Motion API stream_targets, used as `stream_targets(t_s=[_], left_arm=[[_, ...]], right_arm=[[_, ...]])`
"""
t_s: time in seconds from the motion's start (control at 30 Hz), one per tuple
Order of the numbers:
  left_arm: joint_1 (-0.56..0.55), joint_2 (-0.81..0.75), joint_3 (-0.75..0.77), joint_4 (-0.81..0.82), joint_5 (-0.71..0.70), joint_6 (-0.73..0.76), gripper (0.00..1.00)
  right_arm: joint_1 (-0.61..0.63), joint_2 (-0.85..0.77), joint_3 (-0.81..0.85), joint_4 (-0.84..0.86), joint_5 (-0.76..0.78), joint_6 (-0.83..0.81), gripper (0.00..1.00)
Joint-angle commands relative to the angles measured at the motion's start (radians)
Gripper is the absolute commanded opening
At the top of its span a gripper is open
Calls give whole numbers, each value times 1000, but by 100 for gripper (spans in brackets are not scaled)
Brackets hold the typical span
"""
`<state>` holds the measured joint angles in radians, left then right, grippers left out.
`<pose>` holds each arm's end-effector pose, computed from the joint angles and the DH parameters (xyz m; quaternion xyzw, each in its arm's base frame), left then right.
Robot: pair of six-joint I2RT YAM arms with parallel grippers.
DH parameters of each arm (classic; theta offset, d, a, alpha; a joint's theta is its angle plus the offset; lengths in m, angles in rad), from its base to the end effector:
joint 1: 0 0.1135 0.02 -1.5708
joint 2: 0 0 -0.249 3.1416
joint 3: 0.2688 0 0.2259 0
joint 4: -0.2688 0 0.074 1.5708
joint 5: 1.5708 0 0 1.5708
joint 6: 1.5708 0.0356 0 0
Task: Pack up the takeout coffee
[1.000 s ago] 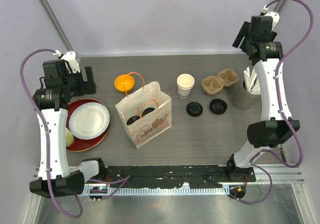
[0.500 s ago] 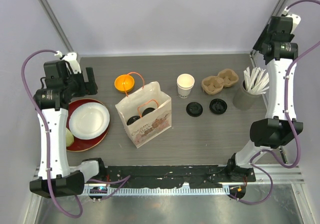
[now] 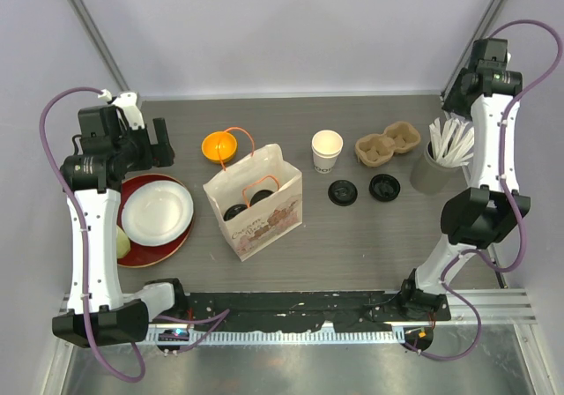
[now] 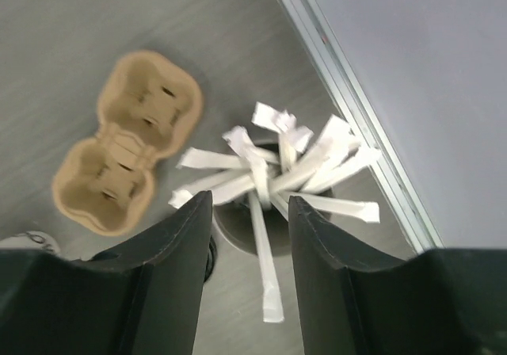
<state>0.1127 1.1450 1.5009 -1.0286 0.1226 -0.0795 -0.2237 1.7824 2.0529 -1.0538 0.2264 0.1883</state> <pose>0.1852 0.0166 0.4043 -0.0598 0.8976 -0.0480 0.4342 0.3328 -0.0839 0.3963 0.2301 0.8893 -0.1110 0.3793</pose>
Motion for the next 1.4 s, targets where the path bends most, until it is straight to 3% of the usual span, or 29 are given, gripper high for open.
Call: stream_targets(t_s=[0.0, 0.07, 0.3, 0.7, 0.8, 1.03, 1.37], left_arm=[[5, -8, 1, 38, 32, -20, 91], [5, -5, 7, 41, 34, -23, 91], [5, -10, -2, 39, 32, -20, 91], [5, -4, 15, 24, 20, -3, 91], [5, 7, 30, 25, 20, 0, 91], [5, 15, 33, 24, 32, -2, 91], [5, 21, 27, 45, 63, -8, 91]], right_arm=[[0, 17, 26, -147, 119, 11, 47], [0, 14, 23, -140, 131, 10, 43], [1, 63, 13, -91, 42, -18, 42], [-5, 155, 66, -64, 66, -44, 37], [-9, 152, 44, -55, 77, -53, 33], [-12, 137, 43, -49, 21, -72, 2], [-12, 32, -11, -83, 88, -59, 1]])
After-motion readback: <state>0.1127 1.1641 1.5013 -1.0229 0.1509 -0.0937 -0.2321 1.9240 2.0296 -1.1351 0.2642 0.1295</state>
